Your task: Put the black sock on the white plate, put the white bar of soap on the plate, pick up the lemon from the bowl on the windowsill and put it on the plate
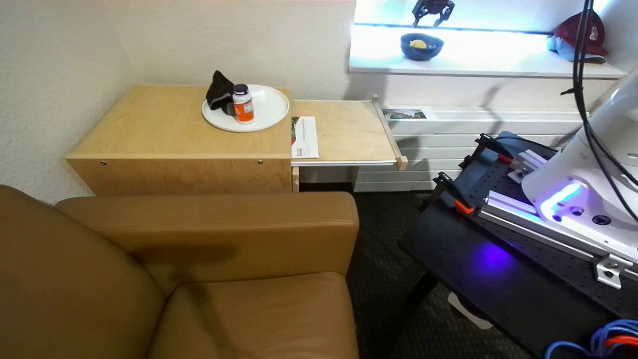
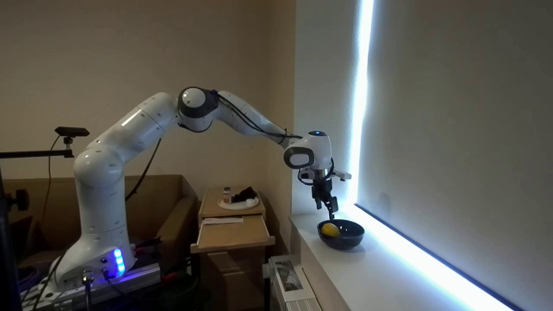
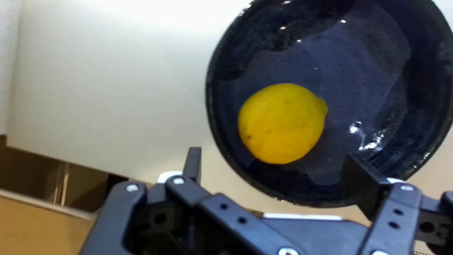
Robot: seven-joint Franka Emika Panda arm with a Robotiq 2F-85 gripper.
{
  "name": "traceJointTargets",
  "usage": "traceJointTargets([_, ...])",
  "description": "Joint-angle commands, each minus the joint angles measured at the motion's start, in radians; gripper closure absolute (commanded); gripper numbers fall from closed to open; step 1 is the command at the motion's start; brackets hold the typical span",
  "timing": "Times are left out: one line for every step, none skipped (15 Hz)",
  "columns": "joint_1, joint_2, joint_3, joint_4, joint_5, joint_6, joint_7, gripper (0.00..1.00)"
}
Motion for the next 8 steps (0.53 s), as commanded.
traceJointTargets([0.012, 0.031, -0.028, 0.012, 0.017, 0.001, -0.005, 0.0])
traceJointTargets([0.009, 0.037, -0.021, 0.013, 0.012, 0.003, -0.004, 0.0])
traceJointTargets([0.009, 0.034, -0.016, 0.013, 0.011, 0.003, -0.003, 0.0])
traceJointTargets([0.01, 0.028, -0.015, 0.013, 0.01, 0.003, -0.003, 0.0])
traceJointTargets([0.035, 0.044, -0.044, 0.01, 0.032, 0.012, -0.003, 0.0])
traceJointTargets([0.082, 0.086, -0.114, 0.01, 0.081, 0.024, -0.003, 0.0])
traceJointTargets([0.121, 0.125, -0.178, 0.008, 0.137, 0.025, -0.003, 0.0])
traceJointTargets([0.155, 0.167, -0.24, 0.008, 0.2, 0.024, -0.002, 0.0])
